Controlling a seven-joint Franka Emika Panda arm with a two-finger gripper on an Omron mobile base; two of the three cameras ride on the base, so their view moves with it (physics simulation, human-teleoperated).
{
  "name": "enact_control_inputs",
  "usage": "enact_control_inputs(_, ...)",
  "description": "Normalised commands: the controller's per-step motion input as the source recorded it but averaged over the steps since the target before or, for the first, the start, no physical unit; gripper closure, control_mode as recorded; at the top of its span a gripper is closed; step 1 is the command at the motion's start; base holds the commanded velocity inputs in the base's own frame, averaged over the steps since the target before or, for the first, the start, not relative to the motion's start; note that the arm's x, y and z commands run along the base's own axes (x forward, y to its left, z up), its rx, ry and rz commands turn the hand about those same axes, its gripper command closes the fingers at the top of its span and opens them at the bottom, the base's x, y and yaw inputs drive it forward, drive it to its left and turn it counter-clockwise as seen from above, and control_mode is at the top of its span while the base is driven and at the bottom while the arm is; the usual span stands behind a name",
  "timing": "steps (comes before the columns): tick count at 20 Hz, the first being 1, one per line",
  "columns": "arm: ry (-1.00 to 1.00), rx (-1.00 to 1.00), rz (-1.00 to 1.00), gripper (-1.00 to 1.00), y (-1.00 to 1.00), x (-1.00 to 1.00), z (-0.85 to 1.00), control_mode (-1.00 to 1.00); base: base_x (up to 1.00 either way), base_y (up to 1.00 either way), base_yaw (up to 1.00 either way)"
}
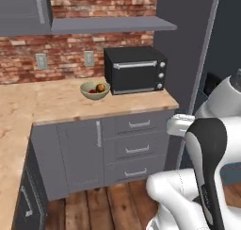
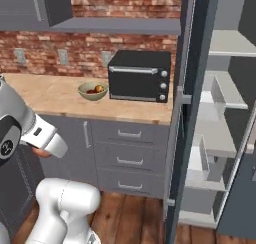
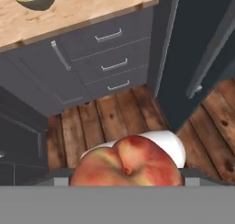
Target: Take the orange, peach, and pear from the freezer and place them in the bowl on the counter.
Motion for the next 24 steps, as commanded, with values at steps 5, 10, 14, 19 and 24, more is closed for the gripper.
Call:
enact_control_inputs(5, 0.0, 0.0, 0.0, 1.0, 0.0, 0.0, 0.0, 1.0, 1.0, 0.97, 0.0)
enact_control_inputs(10, 0.0, 0.0, 0.0, 1.0, 0.0, 0.0, 0.0, 1.0, 1.0, 0.46, 0.0)
enact_control_inputs(14, 0.0, 0.0, 0.0, 1.0, 0.0, 0.0, 0.0, 1.0, 1.0, -0.04, 0.0)
enact_control_inputs(19, 0.0, 0.0, 0.0, 1.0, 0.0, 0.0, 0.0, 1.0, 0.98, -0.06, 0.0)
enact_control_inputs(24, 0.0, -0.06, 0.0, 1.0, -0.17, 0.62, -0.35, -1.0, 0.18, -0.01, 0.0)
